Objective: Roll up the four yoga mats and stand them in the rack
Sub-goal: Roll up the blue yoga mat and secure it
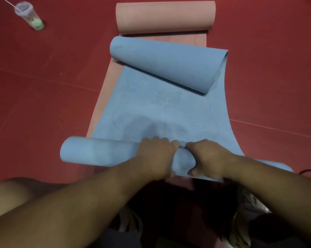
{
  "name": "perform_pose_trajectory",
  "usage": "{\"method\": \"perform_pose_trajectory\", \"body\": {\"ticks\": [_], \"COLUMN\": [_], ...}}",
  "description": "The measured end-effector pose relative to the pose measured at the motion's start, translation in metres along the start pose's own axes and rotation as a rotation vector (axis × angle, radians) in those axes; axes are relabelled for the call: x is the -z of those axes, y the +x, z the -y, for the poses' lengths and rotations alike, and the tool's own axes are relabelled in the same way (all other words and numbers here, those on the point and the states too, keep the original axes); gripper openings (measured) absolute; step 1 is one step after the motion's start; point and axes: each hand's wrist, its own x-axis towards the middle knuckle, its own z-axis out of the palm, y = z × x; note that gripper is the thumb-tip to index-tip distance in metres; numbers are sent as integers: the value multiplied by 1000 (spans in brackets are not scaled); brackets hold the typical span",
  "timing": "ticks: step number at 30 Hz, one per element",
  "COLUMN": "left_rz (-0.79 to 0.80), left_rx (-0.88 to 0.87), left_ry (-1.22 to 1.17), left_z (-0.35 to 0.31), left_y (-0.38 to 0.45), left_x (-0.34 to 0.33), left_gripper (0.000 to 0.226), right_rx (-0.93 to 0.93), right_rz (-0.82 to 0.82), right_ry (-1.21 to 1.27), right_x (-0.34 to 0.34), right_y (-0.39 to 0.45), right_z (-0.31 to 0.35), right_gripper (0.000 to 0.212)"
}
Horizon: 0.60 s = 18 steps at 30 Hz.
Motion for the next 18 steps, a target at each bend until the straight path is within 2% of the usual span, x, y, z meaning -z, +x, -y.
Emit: {"method": "perform_pose_trajectory", "body": {"ticks": [2,4,8,9,11,14,18], "left_rz": [-76,-97,44,74,137,200,7], "left_rx": [-10,20,82,64,20,-12,-63], "left_ry": [71,77,-108,-128,-147,-158,-23], "left_z": [-4,-1,13,14,13,5,-4], "left_y": [-4,-3,5,7,8,5,-1], "left_x": [-7,-10,3,9,15,12,2], "left_gripper": [85,74,62,60,58,64,83], "right_rx": [-11,-6,-8,-16,-24,-6,3], "right_rz": [23,-19,-209,-231,-233,-75,76], "right_ry": [56,84,-223,-302,-337,-137,64], "right_x": [6,4,-9,-12,-12,-9,16], "right_y": [2,0,-9,-10,-9,-10,-9], "right_z": [-6,-2,22,26,26,17,-4], "right_gripper": [50,55,92,91,75,63,59]}}
